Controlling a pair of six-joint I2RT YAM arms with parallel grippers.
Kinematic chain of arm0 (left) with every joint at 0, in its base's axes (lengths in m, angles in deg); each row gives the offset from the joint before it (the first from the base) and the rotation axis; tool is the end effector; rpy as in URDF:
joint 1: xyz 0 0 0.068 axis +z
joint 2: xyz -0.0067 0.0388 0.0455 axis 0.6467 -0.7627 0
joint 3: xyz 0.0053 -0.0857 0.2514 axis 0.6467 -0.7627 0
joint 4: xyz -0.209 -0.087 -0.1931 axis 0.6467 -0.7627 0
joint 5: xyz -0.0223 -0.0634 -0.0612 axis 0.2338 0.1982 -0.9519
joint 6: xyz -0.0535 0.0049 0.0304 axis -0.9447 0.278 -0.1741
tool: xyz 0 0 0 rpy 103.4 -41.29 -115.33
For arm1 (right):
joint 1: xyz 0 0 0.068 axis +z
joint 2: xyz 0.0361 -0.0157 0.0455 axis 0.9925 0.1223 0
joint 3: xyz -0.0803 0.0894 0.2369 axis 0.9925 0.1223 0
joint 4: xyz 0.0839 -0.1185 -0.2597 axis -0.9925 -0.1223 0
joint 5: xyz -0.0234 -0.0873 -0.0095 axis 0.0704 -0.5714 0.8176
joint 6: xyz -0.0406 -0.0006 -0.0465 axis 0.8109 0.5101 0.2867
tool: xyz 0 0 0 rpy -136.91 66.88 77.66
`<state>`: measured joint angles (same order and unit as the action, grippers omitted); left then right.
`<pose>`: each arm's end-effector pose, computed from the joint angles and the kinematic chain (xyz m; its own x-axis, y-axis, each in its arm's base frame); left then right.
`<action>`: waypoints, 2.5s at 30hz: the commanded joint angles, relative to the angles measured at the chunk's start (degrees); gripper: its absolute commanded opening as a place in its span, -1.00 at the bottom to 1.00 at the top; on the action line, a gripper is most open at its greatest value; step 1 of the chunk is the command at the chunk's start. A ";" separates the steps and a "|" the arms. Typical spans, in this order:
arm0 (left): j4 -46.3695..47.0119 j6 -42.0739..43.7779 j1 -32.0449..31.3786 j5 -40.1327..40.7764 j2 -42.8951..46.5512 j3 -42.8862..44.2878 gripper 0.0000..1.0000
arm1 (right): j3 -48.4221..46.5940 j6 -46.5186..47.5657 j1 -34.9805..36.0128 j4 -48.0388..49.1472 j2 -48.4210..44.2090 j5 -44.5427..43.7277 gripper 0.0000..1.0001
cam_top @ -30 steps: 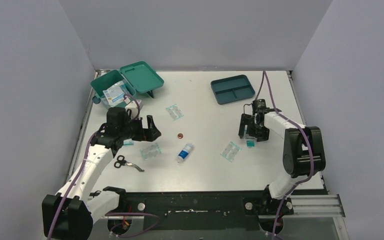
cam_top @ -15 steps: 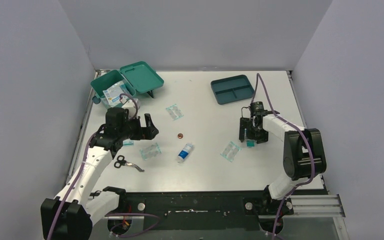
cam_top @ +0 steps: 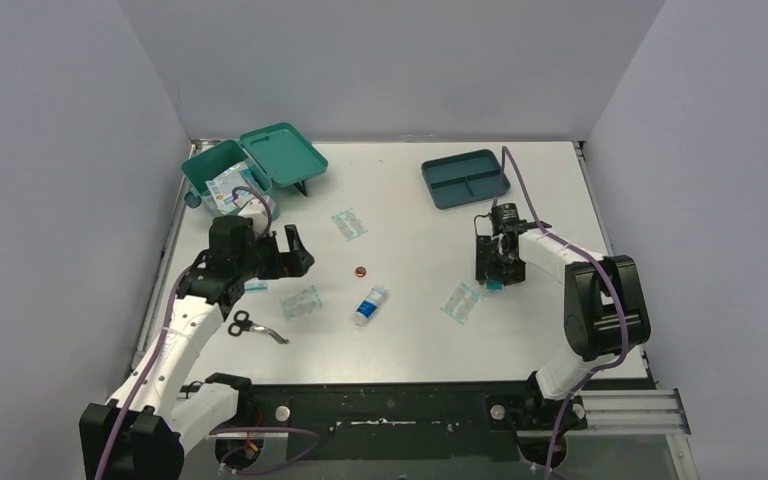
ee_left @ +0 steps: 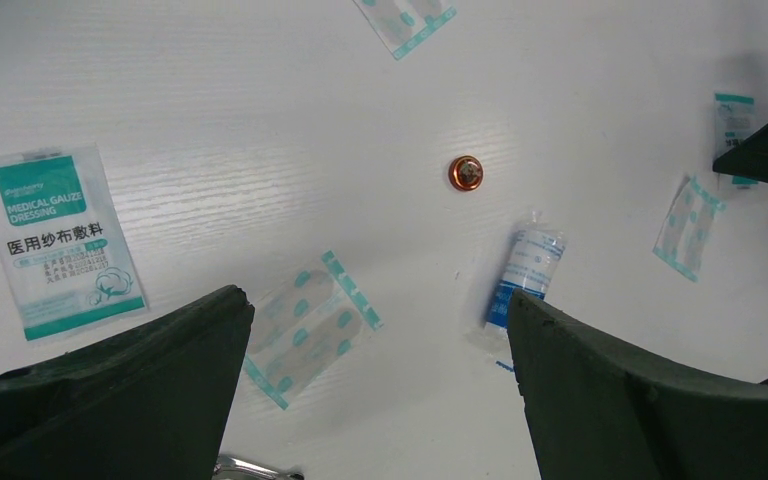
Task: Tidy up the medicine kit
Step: Pick up the medical item at the center of the board.
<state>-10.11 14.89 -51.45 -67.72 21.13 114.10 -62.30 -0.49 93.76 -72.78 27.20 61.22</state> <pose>0.2590 -0.0612 0.2427 -0.6726 -0.1782 -0.7182 0.1541 0.9156 -0.3715 0.3241 0.0627 0.1151 -0.9557 0.0923 -0.2793 0.0676 0.9930 0.0970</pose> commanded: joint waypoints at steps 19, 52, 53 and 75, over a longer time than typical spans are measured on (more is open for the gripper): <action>7.20 -7.18 -0.18 -13.63 0.34 -0.46 0.60 | 0.95 -0.08 2.14 1.00 -4.81 1.55 -0.01; 38.21 -31.77 -11.41 -27.05 -13.94 0.91 0.24 | -1.06 -20.36 32.28 12.12 -23.15 8.41 -0.09; 39.53 -32.48 -12.45 -26.95 -14.67 0.93 0.20 | -1.46 -20.70 33.09 12.37 -23.15 8.33 -0.09; 34.94 -27.13 -18.72 -17.66 -17.76 3.39 -0.33 | -2.43 -24.03 39.40 14.31 -23.95 4.94 -0.09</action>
<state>23.48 -13.59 -69.64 -85.62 3.60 115.72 -62.63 -23.70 132.91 -60.30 5.43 68.36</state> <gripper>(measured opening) 0.360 0.456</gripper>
